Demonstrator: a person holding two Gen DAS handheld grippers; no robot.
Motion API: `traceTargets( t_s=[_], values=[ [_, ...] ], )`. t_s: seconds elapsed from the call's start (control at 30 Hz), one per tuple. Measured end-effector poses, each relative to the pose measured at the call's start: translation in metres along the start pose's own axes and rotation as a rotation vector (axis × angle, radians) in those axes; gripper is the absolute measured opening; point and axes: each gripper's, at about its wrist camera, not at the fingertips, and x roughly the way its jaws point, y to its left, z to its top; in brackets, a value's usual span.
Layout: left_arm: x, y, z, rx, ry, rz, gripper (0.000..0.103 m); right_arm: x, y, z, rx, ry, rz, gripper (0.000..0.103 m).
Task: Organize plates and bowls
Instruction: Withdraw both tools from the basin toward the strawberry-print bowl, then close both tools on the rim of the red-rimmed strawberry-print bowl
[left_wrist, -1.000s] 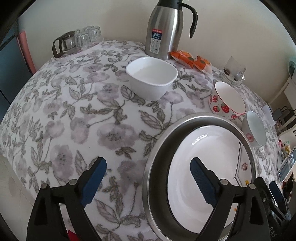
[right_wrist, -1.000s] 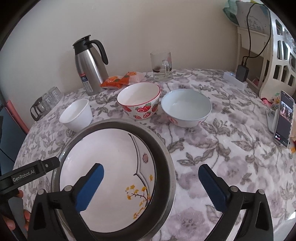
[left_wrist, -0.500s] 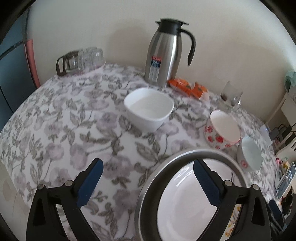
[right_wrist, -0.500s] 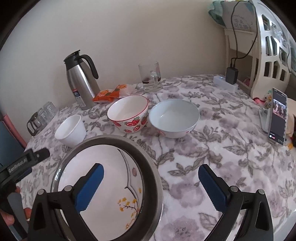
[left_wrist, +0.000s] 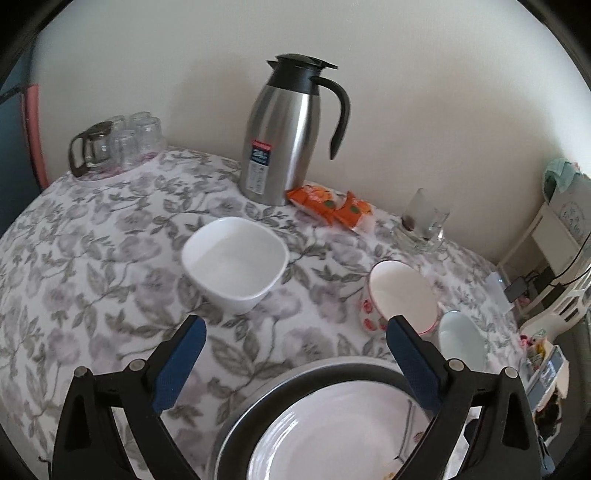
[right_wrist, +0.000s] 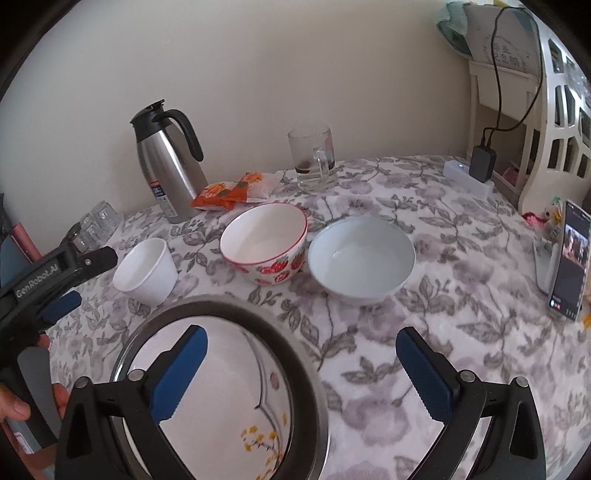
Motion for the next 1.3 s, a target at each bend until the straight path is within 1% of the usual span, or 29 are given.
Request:
traceTargets(
  t_s=[0.13, 0.27, 0.33, 0.4, 0.5, 0.57, 0.7, 0.77, 0.8, 0.87, 0.93, 1.03, 1.13, 1.2, 1.27, 1.3],
  values=[
    [0.009, -0.008, 0.012, 0.029, 0.012, 0.011, 0.098, 0.007, -0.007, 0.016, 0.001, 0.007, -0.017, 0.103],
    [0.014, -0.015, 0.024, 0.038, 0.024, -0.019, 0.098, 0.012, -0.011, 0.031, -0.005, 0.015, -0.021, 0.103],
    [0.017, -0.018, 0.03, 0.04, 0.023, -0.02, 0.098, 0.016, -0.013, 0.039, 0.0, 0.023, -0.02, 0.103],
    [0.022, -0.019, 0.034, 0.033, 0.037, -0.02, 0.098, 0.02, -0.014, 0.047, -0.004, 0.029, -0.025, 0.103],
    [0.03, -0.014, 0.04, 0.001, 0.071, -0.049, 0.098, 0.025, -0.014, 0.058, -0.012, 0.033, -0.035, 0.103],
    [0.034, -0.011, 0.045, -0.014, 0.082, -0.048, 0.098, 0.028, -0.015, 0.064, -0.01, 0.036, -0.036, 0.103],
    [0.038, -0.012, 0.054, -0.008, 0.078, -0.06, 0.098, 0.034, -0.015, 0.079, -0.018, 0.034, -0.033, 0.103],
    [0.041, -0.016, 0.056, 0.001, 0.078, -0.084, 0.098, 0.038, -0.014, 0.085, -0.027, 0.034, -0.042, 0.102],
    [0.043, -0.018, 0.057, 0.006, 0.082, -0.089, 0.098, 0.04, -0.013, 0.088, -0.032, 0.035, -0.042, 0.101],
    [0.048, -0.022, 0.059, 0.012, 0.091, -0.101, 0.098, 0.046, -0.012, 0.095, -0.047, 0.038, -0.045, 0.095],
    [0.054, -0.026, 0.06, 0.02, 0.102, -0.118, 0.098, 0.053, -0.01, 0.101, -0.058, 0.049, -0.047, 0.092],
    [0.062, -0.03, 0.061, 0.026, 0.11, -0.131, 0.098, 0.065, -0.006, 0.107, -0.079, 0.067, -0.037, 0.083],
    [0.074, -0.032, 0.058, 0.009, 0.143, -0.15, 0.097, 0.08, 0.0, 0.111, -0.104, 0.092, -0.039, 0.082],
    [0.082, -0.038, 0.053, 0.015, 0.167, -0.167, 0.091, 0.09, 0.002, 0.112, -0.109, 0.113, -0.038, 0.081],
    [0.092, -0.046, 0.05, 0.023, 0.194, -0.176, 0.086, 0.101, 0.003, 0.113, -0.109, 0.135, -0.031, 0.079],
    [0.096, -0.049, 0.048, 0.026, 0.203, -0.179, 0.085, 0.105, 0.004, 0.113, -0.11, 0.141, -0.032, 0.078]
  ],
)
